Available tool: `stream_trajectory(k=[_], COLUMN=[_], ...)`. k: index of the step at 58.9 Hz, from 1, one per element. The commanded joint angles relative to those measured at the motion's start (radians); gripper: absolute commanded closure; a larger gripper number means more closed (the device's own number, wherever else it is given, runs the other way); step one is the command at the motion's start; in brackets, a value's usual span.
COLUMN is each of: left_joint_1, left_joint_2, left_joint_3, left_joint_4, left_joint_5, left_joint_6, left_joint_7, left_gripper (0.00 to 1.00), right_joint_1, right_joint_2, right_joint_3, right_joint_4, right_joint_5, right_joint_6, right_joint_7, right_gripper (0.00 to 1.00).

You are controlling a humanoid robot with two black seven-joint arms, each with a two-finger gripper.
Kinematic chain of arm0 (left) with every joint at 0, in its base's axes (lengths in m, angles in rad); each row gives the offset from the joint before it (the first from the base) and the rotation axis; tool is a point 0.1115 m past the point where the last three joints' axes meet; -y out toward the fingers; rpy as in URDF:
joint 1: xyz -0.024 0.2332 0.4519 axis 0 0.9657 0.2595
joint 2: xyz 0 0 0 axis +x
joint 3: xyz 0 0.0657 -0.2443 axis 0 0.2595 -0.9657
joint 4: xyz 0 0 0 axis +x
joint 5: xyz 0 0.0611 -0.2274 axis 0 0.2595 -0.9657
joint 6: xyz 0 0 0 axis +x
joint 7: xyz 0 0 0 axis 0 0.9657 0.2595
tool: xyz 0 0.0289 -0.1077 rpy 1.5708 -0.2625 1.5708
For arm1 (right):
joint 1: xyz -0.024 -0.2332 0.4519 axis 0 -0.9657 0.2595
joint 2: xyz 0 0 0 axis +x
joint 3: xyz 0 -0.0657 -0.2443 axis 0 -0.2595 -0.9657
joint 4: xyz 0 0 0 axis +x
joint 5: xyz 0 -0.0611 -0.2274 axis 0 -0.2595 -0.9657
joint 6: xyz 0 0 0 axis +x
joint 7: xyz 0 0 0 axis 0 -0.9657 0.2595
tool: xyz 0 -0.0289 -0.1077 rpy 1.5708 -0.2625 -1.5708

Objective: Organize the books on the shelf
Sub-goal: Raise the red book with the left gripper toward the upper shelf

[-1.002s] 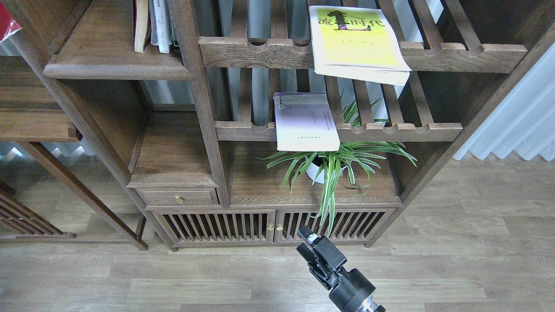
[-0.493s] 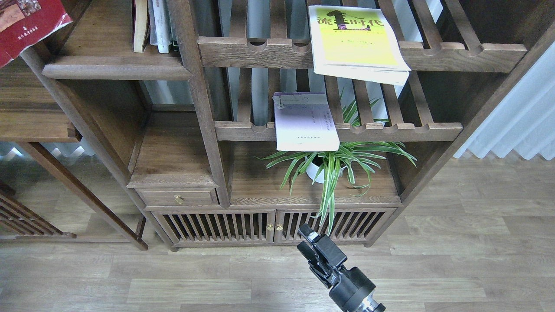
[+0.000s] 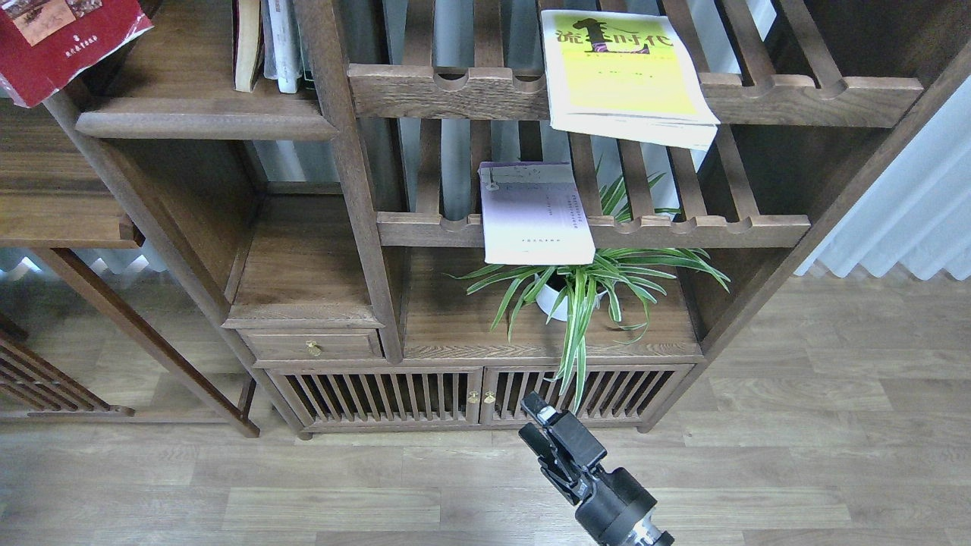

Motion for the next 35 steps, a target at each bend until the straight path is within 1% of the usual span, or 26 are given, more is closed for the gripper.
stream_trajectory(k=[1,8,21,35], left_joint_1=[-0.052,-0.089,-0.175,-0.273], left_joint_2=[-0.025,-0.073,-0.203,-0.263], left_joint_3=[0.035,0.052,0.057,0.117], left_joint_4=[0.046,0.076,0.169,0.249], left_joint_5=[0.007,0.045,0.131,0.162], left_joint_6=[0.0,0.0,0.0,0.0], left_joint_7=[-0.001,-0.001,0.0,-0.003], left_gripper=[0.94,0.94,0.94,0.94], right_joint_1=[0.0,0.0,0.0,-0.003], right_joint_2=[0.0,0.0,0.002,0.002], right_joint_3=[0.0,0.0,0.0,0.002], right_joint_4=[0.002,0.002,0.002,0.002], right_joint_5=[0.0,0.0,0.0,0.0], right_joint_6=[0.0,0.0,0.0,0.0], right_joint_7=[0.0,0.0,0.0,0.002], right_gripper=[0.05,0.05,0.06,0.06])
